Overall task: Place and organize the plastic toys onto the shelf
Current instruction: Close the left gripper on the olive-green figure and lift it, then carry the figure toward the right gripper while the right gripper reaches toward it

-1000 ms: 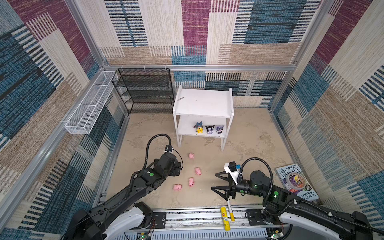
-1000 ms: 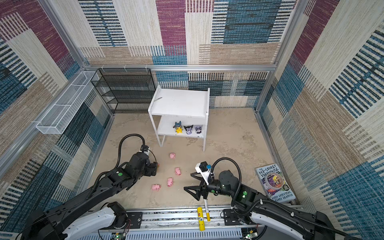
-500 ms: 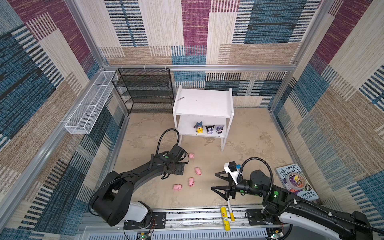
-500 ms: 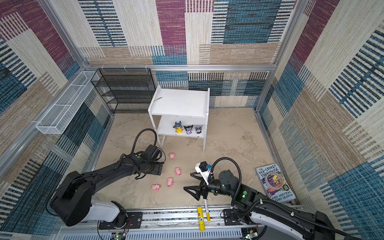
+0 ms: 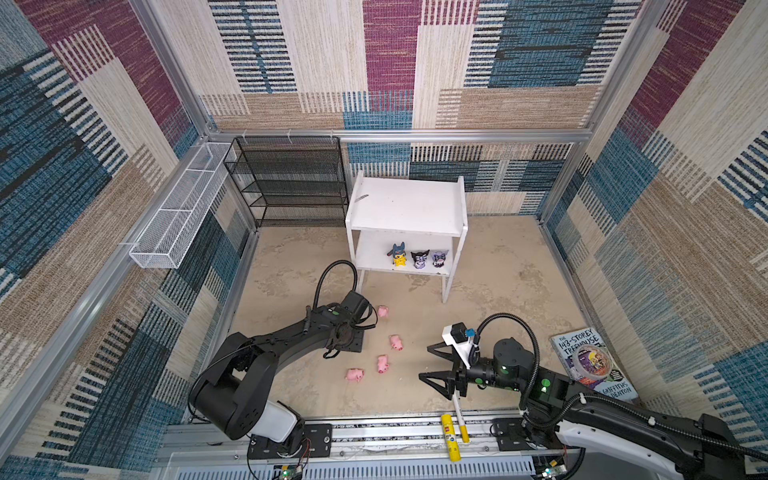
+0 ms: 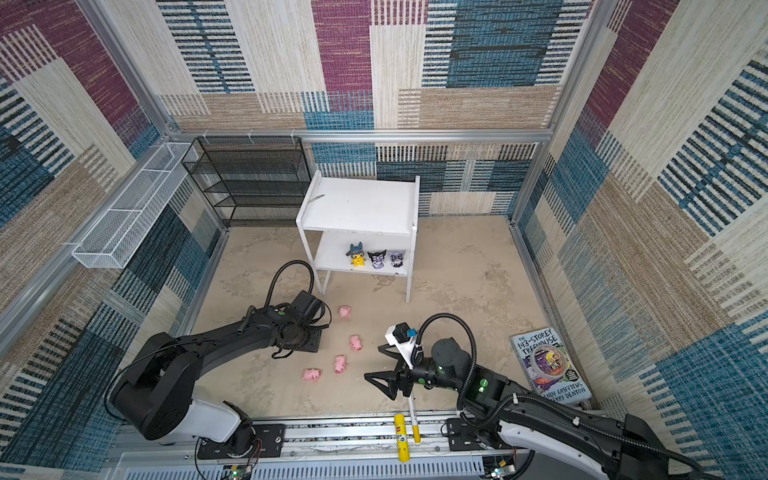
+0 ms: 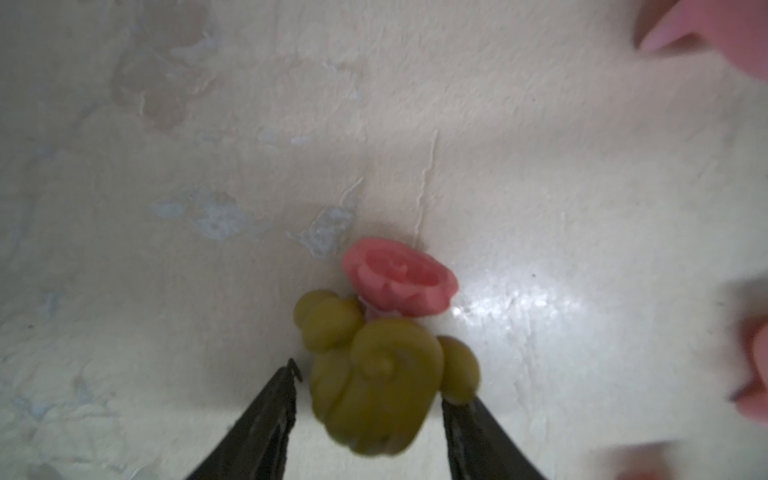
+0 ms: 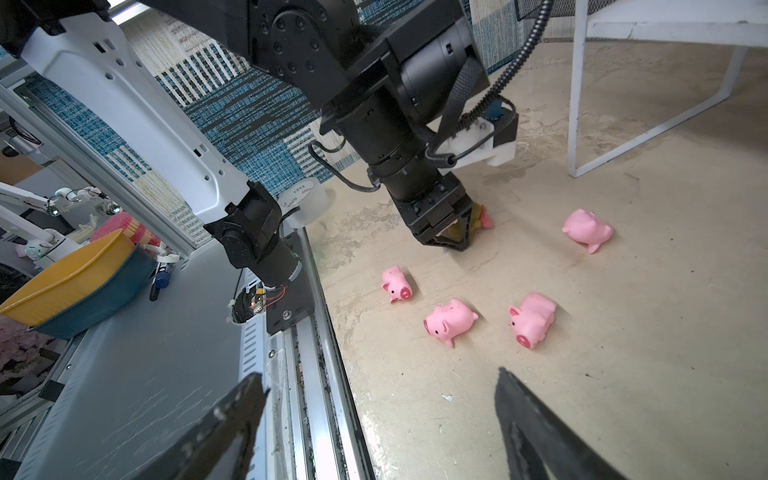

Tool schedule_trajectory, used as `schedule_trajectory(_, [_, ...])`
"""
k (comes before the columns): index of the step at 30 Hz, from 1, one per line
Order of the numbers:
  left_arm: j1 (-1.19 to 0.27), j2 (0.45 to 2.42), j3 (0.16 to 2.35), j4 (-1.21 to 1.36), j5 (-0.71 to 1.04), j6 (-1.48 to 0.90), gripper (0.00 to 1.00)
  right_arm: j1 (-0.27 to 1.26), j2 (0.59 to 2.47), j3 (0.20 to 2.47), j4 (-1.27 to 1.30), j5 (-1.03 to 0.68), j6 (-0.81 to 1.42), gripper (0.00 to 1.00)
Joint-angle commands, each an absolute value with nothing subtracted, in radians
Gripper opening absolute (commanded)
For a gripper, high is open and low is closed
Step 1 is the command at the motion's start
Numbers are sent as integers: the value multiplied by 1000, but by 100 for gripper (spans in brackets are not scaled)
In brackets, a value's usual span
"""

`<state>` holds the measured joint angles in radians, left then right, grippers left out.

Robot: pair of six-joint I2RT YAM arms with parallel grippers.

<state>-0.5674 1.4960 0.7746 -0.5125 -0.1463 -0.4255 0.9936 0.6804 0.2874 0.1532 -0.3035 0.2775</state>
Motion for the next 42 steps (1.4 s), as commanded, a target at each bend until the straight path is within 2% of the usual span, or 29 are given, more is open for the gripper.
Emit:
schedule_trajectory(1, [-568, 1515, 797, -490, -141, -404, 58, 994, 674, 296, 193, -299, 266, 88])
schedule_trajectory(6, [-568, 1527, 810, -476, -121, -371, 49, 994, 647, 289, 182, -286, 274, 88])
schedule_trajectory(8, [-568, 1509, 810, -475, -80, -349, 39, 993, 641, 287, 183, -277, 274, 88])
schedule_trajectory(14, [-567, 1398, 861, -586, 66, -304, 27, 994, 705, 333, 160, -274, 245, 87])
schedule_trajectory(18, [-567, 1312, 894, -693, 165, -295, 27, 994, 724, 338, 166, -270, 217, 87])
schedule_trajectory(23, [-581, 1232, 976, -860, 416, -222, 27, 994, 757, 353, 163, -275, 204, 88])
schedule_trajectory(26, [-625, 1172, 1006, -874, 515, -196, 27, 981, 764, 375, 177, -273, 260, 88])
schedule_trajectory(31, [-672, 1160, 1074, -954, 654, -144, 27, 948, 731, 389, 187, -423, 266, 84])
schedule_trajectory(34, [-676, 1168, 1113, -1015, 671, -140, 27, 948, 671, 377, 82, -364, 197, 82])
schedule_trajectory(36, [-676, 1178, 1145, -1063, 667, -141, 28, 952, 662, 341, 155, -409, 201, 82])
schedule_trajectory(42, [-676, 1195, 1174, -1197, 755, -165, 29, 1060, 847, 411, 165, -269, 19, 83])
